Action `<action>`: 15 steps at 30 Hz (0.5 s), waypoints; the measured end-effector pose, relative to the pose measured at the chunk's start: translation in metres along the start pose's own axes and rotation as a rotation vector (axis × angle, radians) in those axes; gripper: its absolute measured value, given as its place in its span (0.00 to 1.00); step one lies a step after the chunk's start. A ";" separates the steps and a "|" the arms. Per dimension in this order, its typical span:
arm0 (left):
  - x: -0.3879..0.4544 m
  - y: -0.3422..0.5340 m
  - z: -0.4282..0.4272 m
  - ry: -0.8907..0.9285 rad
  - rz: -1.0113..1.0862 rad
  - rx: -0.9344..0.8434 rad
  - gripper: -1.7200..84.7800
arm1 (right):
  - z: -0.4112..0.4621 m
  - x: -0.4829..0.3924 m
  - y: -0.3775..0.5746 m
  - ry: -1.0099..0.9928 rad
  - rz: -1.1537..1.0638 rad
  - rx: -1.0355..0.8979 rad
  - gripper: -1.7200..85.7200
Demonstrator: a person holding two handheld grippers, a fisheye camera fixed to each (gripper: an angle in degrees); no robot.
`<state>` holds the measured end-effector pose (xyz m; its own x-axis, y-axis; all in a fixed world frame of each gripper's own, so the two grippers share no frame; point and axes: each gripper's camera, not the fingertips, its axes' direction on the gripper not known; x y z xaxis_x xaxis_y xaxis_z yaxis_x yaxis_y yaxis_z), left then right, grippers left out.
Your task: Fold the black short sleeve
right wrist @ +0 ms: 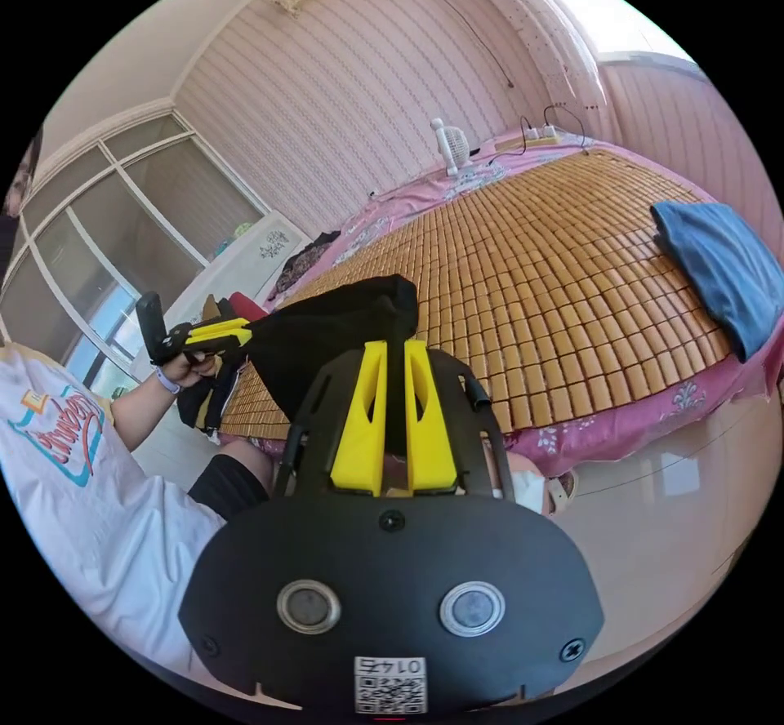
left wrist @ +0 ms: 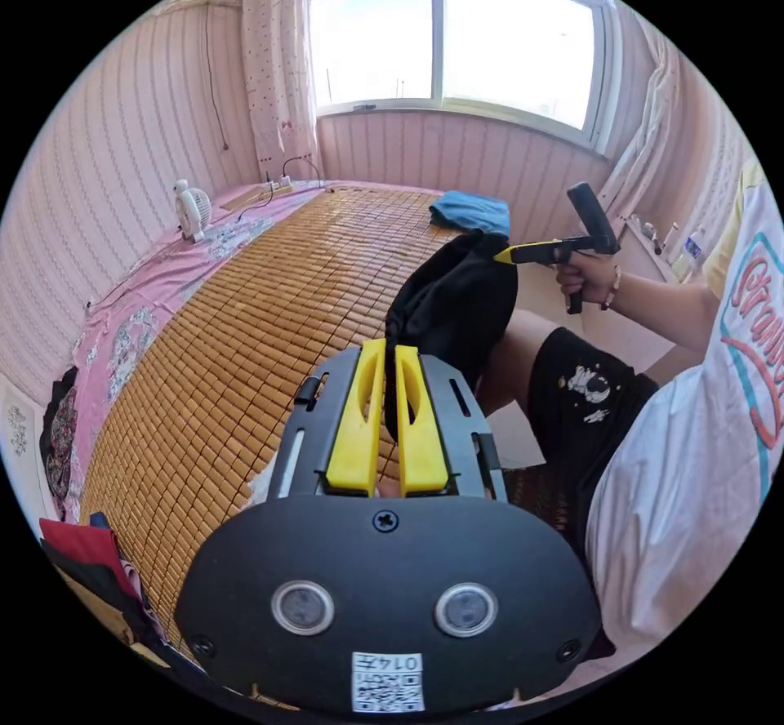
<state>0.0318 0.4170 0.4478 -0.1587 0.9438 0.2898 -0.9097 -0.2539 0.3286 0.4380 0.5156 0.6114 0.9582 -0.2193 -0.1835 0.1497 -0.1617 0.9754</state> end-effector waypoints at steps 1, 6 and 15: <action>0.010 -0.012 -0.006 0.034 0.021 0.036 0.02 | -0.025 0.004 0.000 0.021 -0.005 0.055 0.05; 0.036 -0.075 0.005 0.222 0.054 0.178 0.02 | -0.126 0.032 -0.026 0.181 -0.027 0.198 0.05; 0.042 -0.233 0.132 0.424 -0.340 0.269 0.06 | -0.173 0.145 -0.206 0.667 0.089 0.073 0.12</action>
<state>0.2881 0.4877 0.5016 -0.0654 0.9694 -0.2367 -0.8160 0.0846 0.5719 0.5883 0.6840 0.4048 0.9149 0.4022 0.0350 0.0685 -0.2400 0.9684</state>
